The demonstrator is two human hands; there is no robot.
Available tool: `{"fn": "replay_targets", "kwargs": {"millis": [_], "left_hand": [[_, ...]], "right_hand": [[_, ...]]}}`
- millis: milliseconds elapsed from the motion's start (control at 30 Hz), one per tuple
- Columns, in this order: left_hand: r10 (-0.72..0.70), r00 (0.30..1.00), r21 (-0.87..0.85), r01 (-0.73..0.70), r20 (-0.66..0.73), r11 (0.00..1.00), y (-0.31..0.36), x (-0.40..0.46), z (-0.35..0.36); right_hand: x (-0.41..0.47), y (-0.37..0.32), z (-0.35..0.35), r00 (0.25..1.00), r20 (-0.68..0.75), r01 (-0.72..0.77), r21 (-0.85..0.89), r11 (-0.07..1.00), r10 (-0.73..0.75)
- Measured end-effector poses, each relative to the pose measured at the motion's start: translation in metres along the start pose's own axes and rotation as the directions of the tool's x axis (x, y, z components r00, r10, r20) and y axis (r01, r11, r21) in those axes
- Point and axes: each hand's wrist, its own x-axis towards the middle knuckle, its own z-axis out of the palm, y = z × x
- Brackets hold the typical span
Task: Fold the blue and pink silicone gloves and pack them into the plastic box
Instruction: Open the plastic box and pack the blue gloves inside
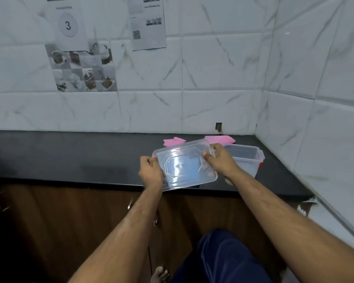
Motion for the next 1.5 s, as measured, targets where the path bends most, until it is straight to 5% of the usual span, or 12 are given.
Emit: {"fn": "replay_targets", "kwargs": {"millis": [133, 233, 367, 733, 833, 933, 1000, 1133, 1300, 1500], "left_hand": [[-0.187, 0.975, -0.002, 0.188, -0.123, 0.982, -0.013, 0.011, -0.006], [-0.339, 0.935, -0.102, 0.329, -0.107, 0.939, -0.023, 0.016, -0.015], [-0.367, 0.926, -0.15, 0.353, -0.083, 0.924, -0.034, 0.019, -0.028], [-0.284, 0.95, -0.365, 0.312, 0.13, 0.877, -0.052, 0.032, -0.069], [-0.27, 0.949, -0.215, 0.301, 0.164, 0.929, -0.056, 0.031, -0.067], [-0.185, 0.961, 0.292, 0.121, 0.204, 0.949, -0.057, 0.027, -0.058], [-0.163, 0.949, 0.451, 0.026, 0.268, 0.892, -0.054, 0.023, -0.048], [-0.09, 0.957, 0.544, -0.078, 0.276, 0.835, -0.051, 0.009, -0.026], [0.016, 0.951, 0.535, -0.188, 0.31, 0.824, -0.059, -0.004, -0.014], [0.029, 0.902, 0.42, -0.229, 0.431, 0.878, -0.061, -0.008, -0.006]], "right_hand": [[-0.01, 0.018, 0.021, 0.951, 0.209, -0.241, 0.04, 0.97, 0.227], [-0.013, 0.029, 0.044, 0.926, 0.281, -0.307, 0.18, 0.934, 0.251], [-0.015, 0.029, 0.09, 0.887, 0.4, -0.368, 0.311, 0.876, 0.231], [-0.005, 0.031, 0.193, 0.906, 0.419, -0.126, 0.134, 0.983, 0.06], [-0.005, 0.03, 0.188, 0.912, 0.407, -0.053, -0.006, 0.999, 0.05], [-0.004, 0.033, 0.176, 0.944, 0.326, 0.091, -0.136, 0.986, -0.042], [-0.004, 0.036, 0.169, 0.948, 0.303, 0.159, -0.198, 0.967, -0.094], [-0.006, 0.042, 0.154, 0.952, 0.224, 0.273, -0.312, 0.91, -0.209], [0.006, 0.049, 0.123, 0.967, 0.012, 0.214, -0.585, 0.782, -0.255], [0.025, 0.07, 0.084, 0.932, 0.363, 0.268, -0.703, 0.659, 0.007]]}}
